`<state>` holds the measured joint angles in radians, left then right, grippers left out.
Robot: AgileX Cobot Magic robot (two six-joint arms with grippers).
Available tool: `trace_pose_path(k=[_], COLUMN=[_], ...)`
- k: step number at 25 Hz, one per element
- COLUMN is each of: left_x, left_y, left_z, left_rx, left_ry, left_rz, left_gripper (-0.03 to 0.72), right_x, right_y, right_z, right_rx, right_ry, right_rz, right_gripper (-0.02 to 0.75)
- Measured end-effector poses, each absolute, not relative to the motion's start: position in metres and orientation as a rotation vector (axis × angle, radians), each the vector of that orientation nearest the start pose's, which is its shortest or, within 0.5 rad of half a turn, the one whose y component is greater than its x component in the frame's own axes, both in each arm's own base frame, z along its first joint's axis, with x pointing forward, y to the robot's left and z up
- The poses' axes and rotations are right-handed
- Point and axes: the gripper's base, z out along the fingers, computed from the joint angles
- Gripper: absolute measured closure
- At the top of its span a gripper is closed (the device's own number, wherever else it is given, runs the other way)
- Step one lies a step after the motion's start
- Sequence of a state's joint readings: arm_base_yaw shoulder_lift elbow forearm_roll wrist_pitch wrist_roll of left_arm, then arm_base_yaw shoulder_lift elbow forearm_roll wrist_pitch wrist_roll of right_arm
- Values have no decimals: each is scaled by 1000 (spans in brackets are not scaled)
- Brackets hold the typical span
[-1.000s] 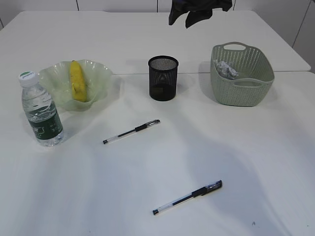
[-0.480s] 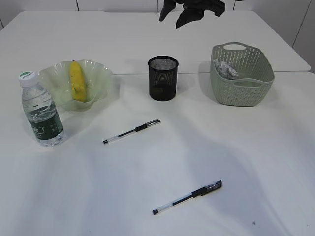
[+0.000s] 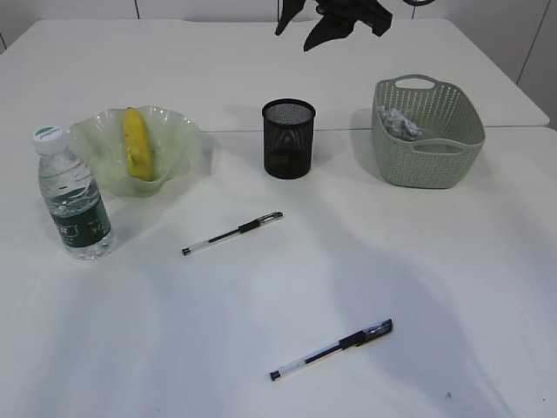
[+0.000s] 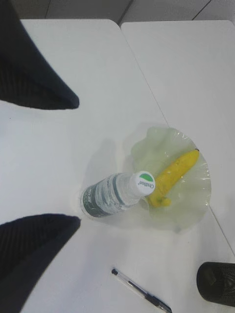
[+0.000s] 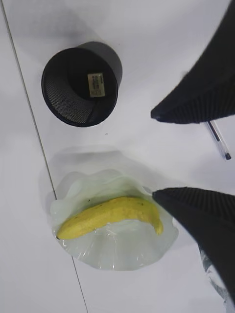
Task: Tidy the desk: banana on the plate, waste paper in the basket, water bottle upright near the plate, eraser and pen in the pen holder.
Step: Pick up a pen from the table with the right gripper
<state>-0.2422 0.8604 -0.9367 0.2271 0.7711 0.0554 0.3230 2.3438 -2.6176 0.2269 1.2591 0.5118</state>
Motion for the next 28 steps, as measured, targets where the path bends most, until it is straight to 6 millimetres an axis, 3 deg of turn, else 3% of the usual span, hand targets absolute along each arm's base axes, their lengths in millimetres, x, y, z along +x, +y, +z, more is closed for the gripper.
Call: trace_pose_path(k=[11,17,20,28], left_x=[161,160,160,160], left_y=[-25,-25,-25,-25], left_z=[372,372,372,372], left_rx=[406,406,406,406], left_ry=[2152,2158,2158,2160], left_rz=[158,159,159,160], left_gripper=[214,214,214,214], right_x=[474,473,472,473], right_y=[182,185,186,184], right_z=[339,340,340,339], right_rx=[482,547,468,56], right_ry=[2541,2546,2551,2532], right_rz=[753,827,814,662], right_gripper=[307,291,289,288])
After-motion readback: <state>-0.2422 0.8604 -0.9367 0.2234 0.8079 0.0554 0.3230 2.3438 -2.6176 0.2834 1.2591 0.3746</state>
